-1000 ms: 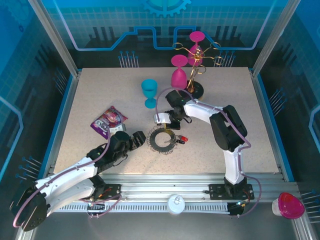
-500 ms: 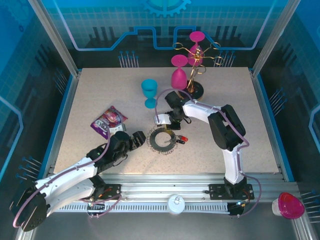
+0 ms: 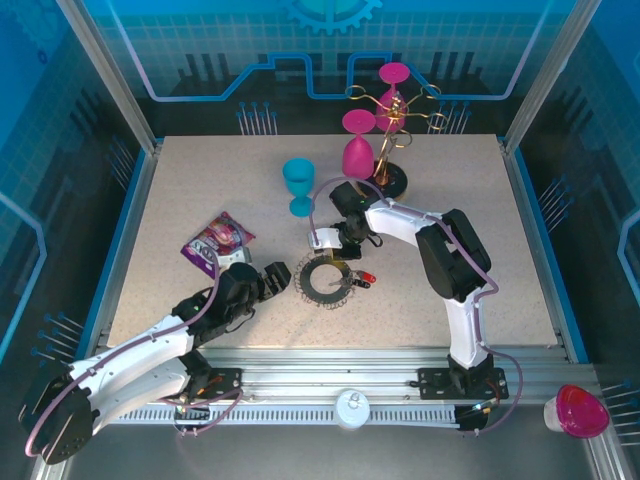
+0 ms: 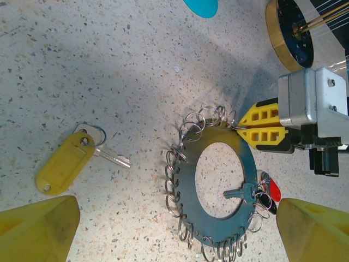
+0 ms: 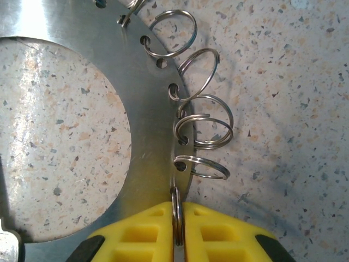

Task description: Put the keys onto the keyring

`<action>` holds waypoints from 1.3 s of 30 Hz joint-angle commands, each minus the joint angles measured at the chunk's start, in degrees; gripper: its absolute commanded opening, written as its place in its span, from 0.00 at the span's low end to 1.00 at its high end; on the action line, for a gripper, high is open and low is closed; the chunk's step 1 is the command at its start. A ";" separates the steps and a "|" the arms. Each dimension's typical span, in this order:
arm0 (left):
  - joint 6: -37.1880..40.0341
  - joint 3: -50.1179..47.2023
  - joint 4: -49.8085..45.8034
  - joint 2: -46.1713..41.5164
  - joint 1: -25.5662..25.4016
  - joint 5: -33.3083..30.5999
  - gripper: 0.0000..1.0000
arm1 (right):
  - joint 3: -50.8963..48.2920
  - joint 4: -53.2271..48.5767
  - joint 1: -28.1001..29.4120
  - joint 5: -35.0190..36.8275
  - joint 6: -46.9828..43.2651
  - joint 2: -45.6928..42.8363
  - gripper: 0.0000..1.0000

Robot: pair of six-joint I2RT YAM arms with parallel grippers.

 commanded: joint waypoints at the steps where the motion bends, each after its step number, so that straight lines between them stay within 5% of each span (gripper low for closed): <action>1: -0.25 -0.86 -1.14 -0.98 0.59 -0.93 0.94 | 1.28 -1.90 0.72 -1.10 -0.31 0.31 0.13; 9: -0.33 -1.04 -1.14 -1.33 0.62 -1.01 0.94 | 1.74 -2.46 0.82 -1.44 -0.17 0.31 0.09; 24: 0.02 -1.00 -1.12 -1.18 0.55 -0.83 0.94 | 2.14 -3.36 0.56 -3.85 2.17 -3.30 0.25; 31: 0.02 -1.06 -0.54 -0.77 0.63 -1.21 0.94 | -4.27 2.94 1.03 -3.68 20.10 -13.39 0.28; 39: -0.12 -1.08 1.62 2.12 0.68 0.13 0.94 | -14.02 2.97 6.62 6.93 51.48 -23.88 0.28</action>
